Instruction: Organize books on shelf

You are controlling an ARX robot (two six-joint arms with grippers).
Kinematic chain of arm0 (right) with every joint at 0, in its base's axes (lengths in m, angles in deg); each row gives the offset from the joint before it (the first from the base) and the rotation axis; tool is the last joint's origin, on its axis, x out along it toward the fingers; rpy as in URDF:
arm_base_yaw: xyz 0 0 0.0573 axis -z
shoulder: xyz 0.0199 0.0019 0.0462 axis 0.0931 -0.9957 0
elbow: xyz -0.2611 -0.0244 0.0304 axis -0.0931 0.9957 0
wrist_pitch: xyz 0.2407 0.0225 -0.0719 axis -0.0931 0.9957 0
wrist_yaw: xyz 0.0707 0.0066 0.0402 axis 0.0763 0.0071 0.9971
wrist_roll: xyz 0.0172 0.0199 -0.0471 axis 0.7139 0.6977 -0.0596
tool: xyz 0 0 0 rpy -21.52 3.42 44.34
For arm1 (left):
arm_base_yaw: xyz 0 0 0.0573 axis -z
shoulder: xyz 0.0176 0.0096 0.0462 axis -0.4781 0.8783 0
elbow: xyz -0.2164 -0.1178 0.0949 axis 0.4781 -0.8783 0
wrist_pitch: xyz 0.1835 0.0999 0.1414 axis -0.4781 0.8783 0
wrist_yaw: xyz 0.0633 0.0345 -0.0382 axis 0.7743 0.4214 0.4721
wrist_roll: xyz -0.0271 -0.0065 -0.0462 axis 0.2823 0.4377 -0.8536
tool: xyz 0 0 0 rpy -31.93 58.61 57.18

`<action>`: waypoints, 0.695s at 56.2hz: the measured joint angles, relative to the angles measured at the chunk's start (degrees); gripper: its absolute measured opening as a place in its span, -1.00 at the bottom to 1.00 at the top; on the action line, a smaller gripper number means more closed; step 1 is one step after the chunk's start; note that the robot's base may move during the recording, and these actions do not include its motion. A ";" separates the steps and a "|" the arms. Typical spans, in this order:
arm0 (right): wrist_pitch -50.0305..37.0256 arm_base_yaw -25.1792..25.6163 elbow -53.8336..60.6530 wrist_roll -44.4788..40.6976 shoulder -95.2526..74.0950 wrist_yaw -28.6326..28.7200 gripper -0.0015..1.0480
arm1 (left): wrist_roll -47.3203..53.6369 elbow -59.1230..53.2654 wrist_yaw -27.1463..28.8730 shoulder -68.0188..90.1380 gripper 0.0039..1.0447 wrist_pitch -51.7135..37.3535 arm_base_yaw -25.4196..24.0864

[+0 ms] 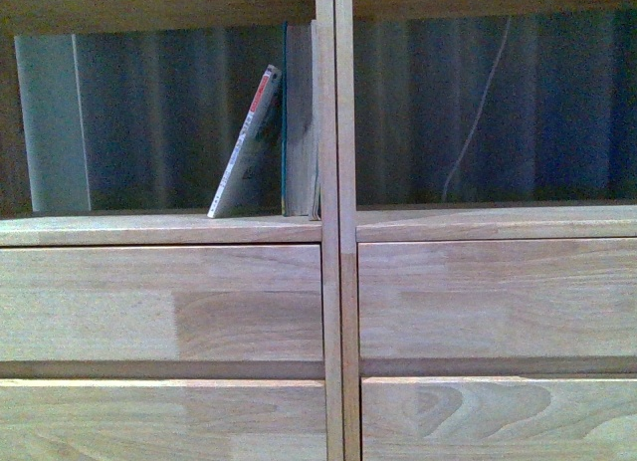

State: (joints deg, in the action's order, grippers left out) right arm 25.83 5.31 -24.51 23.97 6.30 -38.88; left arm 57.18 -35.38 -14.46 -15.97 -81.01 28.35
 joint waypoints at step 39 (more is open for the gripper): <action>0.02 0.00 0.00 0.07 0.00 -0.02 -0.94 | -0.04 -5.31 -0.02 -4.79 -0.95 -0.83 0.02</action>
State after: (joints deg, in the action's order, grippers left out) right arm 25.86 5.31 -24.51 24.04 6.30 -38.90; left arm 57.14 -40.70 -14.48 -20.76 -81.84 28.37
